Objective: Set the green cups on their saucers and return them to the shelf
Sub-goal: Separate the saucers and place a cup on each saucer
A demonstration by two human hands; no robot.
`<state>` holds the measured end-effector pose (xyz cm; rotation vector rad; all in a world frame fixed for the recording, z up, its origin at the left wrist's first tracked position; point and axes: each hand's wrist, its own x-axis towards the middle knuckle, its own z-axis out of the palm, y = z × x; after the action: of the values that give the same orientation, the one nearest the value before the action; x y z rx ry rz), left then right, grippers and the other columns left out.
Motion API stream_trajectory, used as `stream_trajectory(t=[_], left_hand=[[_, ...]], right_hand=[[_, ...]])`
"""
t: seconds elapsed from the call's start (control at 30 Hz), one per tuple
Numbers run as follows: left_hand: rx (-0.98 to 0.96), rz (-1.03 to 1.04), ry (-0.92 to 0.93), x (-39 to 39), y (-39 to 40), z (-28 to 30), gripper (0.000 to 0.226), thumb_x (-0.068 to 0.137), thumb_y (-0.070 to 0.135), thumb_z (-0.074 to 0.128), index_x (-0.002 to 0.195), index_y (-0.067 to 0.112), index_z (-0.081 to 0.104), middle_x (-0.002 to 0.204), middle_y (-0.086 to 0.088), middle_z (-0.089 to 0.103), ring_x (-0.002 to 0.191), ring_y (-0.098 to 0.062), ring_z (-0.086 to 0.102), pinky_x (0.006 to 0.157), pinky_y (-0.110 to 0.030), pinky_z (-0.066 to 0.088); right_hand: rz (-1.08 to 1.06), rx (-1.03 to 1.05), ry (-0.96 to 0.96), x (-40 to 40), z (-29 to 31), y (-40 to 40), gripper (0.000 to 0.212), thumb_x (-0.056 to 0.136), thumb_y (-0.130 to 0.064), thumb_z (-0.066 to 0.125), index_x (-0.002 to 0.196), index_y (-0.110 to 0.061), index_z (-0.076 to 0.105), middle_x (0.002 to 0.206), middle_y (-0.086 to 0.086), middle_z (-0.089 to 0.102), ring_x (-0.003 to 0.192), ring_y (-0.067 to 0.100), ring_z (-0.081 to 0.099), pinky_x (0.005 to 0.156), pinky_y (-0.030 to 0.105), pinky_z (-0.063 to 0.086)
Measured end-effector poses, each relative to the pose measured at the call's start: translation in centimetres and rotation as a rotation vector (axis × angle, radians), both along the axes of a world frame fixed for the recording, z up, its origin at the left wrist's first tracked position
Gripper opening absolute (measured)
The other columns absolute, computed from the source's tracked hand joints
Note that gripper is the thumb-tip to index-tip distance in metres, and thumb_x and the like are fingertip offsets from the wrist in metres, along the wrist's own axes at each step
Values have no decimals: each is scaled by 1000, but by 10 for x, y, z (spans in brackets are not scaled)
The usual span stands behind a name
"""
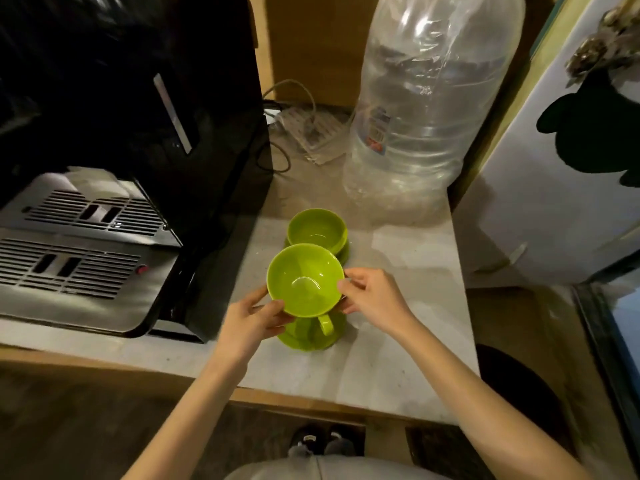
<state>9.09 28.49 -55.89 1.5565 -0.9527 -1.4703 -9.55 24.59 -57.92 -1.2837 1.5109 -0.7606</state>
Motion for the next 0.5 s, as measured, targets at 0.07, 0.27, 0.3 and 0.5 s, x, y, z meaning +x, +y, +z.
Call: stream_trajectory(t=[0.07,0.27,0.3,0.5], left_hand=[[25,11,-15,3,6,-7,46,86,8,54,132,8,45,66,-3,72,57,-8,69,59,-20,56],[96,9,-18,4,13,-21,47,86,8,54,133,7,43,60,3,72,56,-6,69,56,-17,56],[102,7,-13,4,14,-23,47,86,8,53,132,7,43,54,7,71,55,-6,69,55,-17,56],[125,8,-19,0,14,-30,46,87,7,52,132,8,45,60,4,70,56,-8,69,59,-21,56]], right_hand=[[7,25,22,5,-8,4,22,88,-9,55,103,1,67,77,14,67,57,27,62,72,52,57],[42,65,96,8,-22,13,30,89,-14,55,115,-3,63,85,11,69,61,26,67,71,41,59],[50,71,103,7,-23,14,31,89,-15,55,117,-3,62,87,10,69,64,27,68,71,41,60],[53,67,135,3,-27,17,30,90,-16,54,116,-3,63,95,16,73,70,29,70,71,39,60]])
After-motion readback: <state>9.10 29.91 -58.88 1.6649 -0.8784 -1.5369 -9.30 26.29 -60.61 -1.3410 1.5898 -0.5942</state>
